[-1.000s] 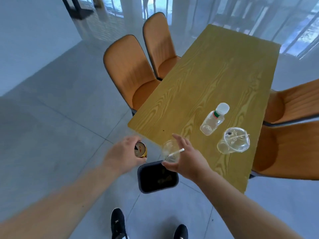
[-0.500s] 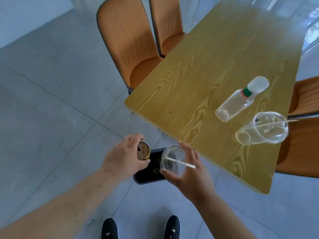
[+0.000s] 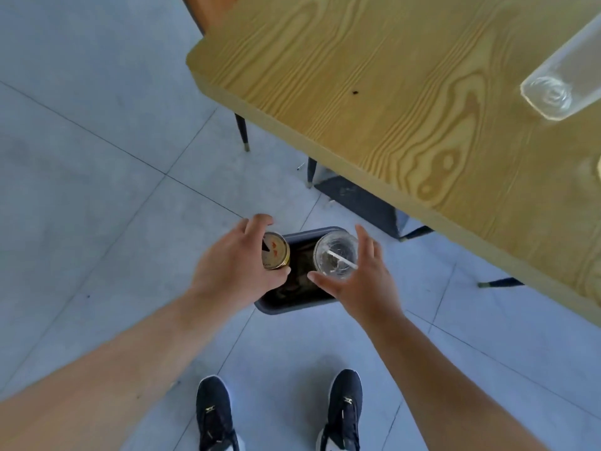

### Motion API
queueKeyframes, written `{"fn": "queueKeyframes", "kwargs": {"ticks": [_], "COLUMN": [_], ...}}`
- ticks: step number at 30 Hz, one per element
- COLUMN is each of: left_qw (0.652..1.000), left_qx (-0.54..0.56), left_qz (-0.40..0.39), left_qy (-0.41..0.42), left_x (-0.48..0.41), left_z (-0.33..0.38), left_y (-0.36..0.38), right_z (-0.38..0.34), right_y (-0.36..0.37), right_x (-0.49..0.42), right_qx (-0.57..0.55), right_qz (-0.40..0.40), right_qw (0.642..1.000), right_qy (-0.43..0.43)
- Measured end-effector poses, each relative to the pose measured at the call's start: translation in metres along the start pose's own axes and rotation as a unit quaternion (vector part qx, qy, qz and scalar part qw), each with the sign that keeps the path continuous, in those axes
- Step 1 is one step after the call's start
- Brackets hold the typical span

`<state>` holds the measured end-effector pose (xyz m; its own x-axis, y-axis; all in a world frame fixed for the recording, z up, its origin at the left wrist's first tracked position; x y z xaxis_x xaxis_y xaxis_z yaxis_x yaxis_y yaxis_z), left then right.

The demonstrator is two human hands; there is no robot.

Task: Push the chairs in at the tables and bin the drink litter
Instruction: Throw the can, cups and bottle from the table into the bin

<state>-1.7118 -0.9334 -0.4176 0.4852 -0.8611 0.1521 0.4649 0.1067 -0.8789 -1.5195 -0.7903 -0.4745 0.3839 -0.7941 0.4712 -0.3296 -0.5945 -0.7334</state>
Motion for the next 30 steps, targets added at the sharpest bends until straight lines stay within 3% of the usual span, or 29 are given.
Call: {"fn": "queueKeyframes", "kwargs": {"ticks": [5,10,16,21,25,30], "left_qw": [0.999,0.998,0.980,0.978,0.985,0.982], "left_qx": [0.005,0.019,0.050,0.036,0.016,0.037], "left_qz": [-0.047,-0.031,0.019,-0.001,-0.026,-0.041], "left_qy": [0.000,0.054,0.194,0.207,0.170,0.180], "left_x": [-0.001,0.016,-0.019,-0.100,-0.155,-0.188], "left_z": [0.018,0.086,0.220,0.309,0.342,0.364], "left_y": [-0.013,-0.092,-0.209,-0.230,-0.200,-0.156], "right_z": [0.006,-0.034,-0.074,-0.035,0.000,-0.001], "right_y": [-0.013,-0.104,-0.276,-0.391,-0.409,-0.410], "right_x": [0.021,0.092,0.173,0.165,0.107,0.056], "right_qx": [0.047,0.072,-0.009,-0.146,-0.173,-0.137], "right_qz": [-0.012,0.042,0.247,0.371,0.290,0.226], "right_qw": [0.999,0.996,0.963,0.917,0.941,0.964], "right_qy": [0.015,-0.040,-0.108,-0.029,0.031,-0.013]}}
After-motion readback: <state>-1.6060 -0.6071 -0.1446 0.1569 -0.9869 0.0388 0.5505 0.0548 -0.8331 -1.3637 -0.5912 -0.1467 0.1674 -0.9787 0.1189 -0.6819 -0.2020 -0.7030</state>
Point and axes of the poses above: each hand's wrist, its own x-axis away from the middle knuckle, its own y-axis out of the palm, z = x × y, the point moved 8 cm from there along -x, towards the middle knuckle, and after that the axes turned 12 degrees about y, right-handed, at the moved point
